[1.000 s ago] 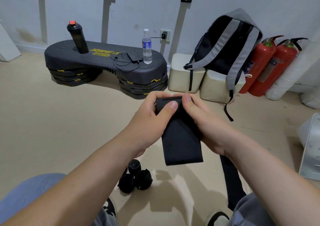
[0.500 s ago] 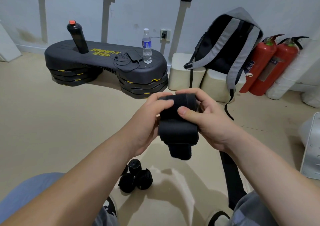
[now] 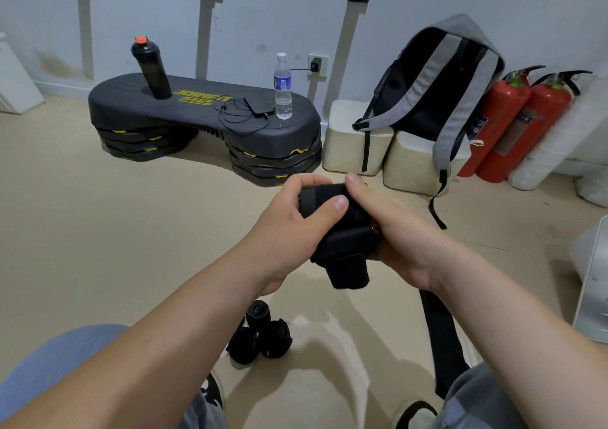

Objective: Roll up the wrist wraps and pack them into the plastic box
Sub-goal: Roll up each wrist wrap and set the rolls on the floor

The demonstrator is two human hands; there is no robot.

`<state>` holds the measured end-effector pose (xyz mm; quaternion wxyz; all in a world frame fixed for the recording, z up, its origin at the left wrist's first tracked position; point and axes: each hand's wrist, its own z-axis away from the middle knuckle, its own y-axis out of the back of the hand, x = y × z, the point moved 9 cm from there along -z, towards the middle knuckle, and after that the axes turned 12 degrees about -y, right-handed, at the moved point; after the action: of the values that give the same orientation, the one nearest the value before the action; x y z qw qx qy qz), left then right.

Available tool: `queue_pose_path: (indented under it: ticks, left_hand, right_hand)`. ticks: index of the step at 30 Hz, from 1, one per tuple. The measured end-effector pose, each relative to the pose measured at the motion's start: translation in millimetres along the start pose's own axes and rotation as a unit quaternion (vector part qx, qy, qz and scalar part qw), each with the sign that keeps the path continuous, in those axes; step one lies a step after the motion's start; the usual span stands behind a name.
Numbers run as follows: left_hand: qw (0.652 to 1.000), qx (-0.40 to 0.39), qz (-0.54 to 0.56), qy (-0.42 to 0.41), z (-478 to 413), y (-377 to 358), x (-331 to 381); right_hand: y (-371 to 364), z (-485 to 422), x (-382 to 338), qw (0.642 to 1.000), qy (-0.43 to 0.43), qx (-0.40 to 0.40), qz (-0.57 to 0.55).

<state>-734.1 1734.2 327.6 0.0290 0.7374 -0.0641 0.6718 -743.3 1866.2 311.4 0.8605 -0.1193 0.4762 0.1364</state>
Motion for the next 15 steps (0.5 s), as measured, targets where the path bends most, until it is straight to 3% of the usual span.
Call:
queue_pose_path:
  ticks: [6,11,15]
  left_hand:
    - [0.999,-0.013,0.006,-0.043,-1,-1,4]
    - [0.996,0.007,0.076,0.048,-5,-2,-11]
    - [0.997,0.01,0.036,0.074,-5,-2,-17]
  right_hand:
    - [1,5,-6,0.999,0.037,0.016,0.01]
    - [5,4,-9,0.997,0.067,0.04,-0.028]
    - [8,3,-7,0.996,0.071,0.052,-0.025]
